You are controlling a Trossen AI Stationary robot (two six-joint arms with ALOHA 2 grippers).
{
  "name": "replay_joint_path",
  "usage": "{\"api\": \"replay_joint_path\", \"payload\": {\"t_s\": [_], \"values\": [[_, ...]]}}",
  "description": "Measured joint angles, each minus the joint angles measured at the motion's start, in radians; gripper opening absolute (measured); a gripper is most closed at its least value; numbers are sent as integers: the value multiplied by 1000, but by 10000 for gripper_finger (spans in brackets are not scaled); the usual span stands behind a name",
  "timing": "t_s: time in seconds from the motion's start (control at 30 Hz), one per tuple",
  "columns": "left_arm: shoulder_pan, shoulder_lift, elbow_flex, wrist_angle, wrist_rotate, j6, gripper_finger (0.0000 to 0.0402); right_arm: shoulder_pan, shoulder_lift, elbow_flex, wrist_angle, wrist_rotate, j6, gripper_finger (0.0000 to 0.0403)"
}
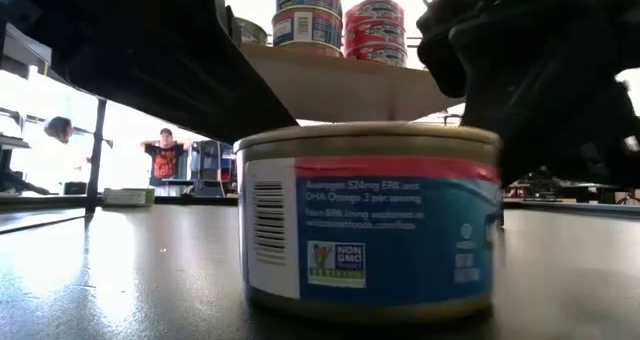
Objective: Stack canned seafood by type on shelf
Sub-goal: Stack the blue tuna can on the top of the other blue tuna can on the shelf
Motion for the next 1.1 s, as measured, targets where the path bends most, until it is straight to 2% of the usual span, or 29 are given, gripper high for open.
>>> {"api": "replay_joint_path", "payload": {"t_s": [0.2, 0.33, 0.5, 0.77, 0.97, 1.1], "values": [[2, 26, 1, 51, -6, -19, 0, 31, -3, 6, 25, -8, 28, 0], [19, 34, -1, 98, -17, 28, 0, 54, -26, 11, 54, 6, 62, 0], [50, 48, -10, 74, 44, 40, 0, 61, -61, 15, 72, 103, 75, 0], [72, 38, -6, 76, 73, 41, 0, 64, -78, 13, 63, 103, 62, 0], [72, -58, -4, -150, -19, 16, 0, 56, -194, 12, -4, 188, -97, 0], [63, -121, -8, -309, -9, -83, 0, 46, -294, 12, 9, 230, -344, 0]]}}
